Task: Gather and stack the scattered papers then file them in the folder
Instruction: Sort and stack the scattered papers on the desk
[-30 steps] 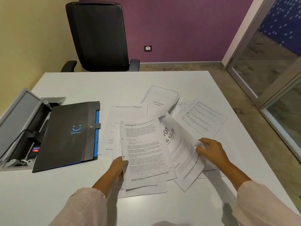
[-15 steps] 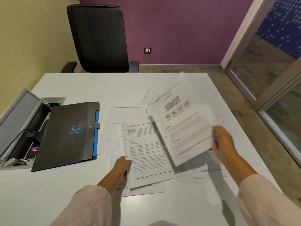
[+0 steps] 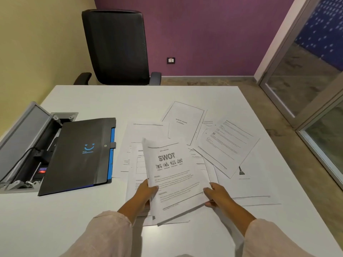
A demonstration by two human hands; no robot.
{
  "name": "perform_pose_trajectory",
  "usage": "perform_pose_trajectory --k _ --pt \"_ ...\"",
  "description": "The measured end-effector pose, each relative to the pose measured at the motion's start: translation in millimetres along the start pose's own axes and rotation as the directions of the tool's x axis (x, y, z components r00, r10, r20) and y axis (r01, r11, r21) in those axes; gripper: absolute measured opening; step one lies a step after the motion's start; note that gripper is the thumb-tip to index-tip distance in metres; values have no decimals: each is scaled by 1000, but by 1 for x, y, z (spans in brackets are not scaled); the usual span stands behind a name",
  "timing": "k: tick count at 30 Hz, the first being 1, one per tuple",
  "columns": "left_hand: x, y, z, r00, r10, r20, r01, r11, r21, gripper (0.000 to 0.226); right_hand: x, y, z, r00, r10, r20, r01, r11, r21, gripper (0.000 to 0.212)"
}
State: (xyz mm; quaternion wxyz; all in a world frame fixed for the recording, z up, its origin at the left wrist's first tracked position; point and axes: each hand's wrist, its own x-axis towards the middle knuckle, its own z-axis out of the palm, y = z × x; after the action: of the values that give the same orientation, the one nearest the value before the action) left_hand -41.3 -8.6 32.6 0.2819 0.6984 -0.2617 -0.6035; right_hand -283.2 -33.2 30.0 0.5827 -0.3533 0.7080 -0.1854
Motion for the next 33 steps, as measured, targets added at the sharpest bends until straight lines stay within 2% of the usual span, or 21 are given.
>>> perform_pose_trajectory --k 3,6,10,13,17,21,25,27,30,33 --pt "-2 6 3 999 26 18 -26 1000 13 38 3 -2 -11 998 -64 -15 62 991 -115 15" --pt "-2 10 -3 998 60 25 -60 998 -12 42 4 -3 -26 988 -152 -26 147 981 -130 25" --pt "-2 17 -18 989 123 87 -120 992 -32 41 0 -12 -37 971 -237 41 239 970 -53 39" --pt "-3 26 -17 971 196 140 -189 980 -60 34 -1 -25 -40 950 -297 100 295 955 33 40" --pt "-6 45 5 946 295 134 -283 954 -102 31 -6 -43 -46 919 -395 4 393 914 101 36" --pt "-12 60 27 927 365 86 -357 929 -95 29 -6 -51 -57 917 -373 -139 392 908 149 40" --pt "-16 64 35 905 411 110 -402 911 -98 29 -16 -53 -59 900 -417 -127 431 895 115 41" --pt "-15 60 37 902 413 124 -411 911 -39 29 -22 -49 -56 899 -427 -97 435 896 85 40" --pt "-15 53 36 922 368 121 -372 928 7 26 -14 -36 -49 932 -359 -52 355 932 -71 36" --pt "-14 54 31 935 336 114 -346 935 83 14 -1 -30 -42 947 -272 -172 224 941 -253 21"
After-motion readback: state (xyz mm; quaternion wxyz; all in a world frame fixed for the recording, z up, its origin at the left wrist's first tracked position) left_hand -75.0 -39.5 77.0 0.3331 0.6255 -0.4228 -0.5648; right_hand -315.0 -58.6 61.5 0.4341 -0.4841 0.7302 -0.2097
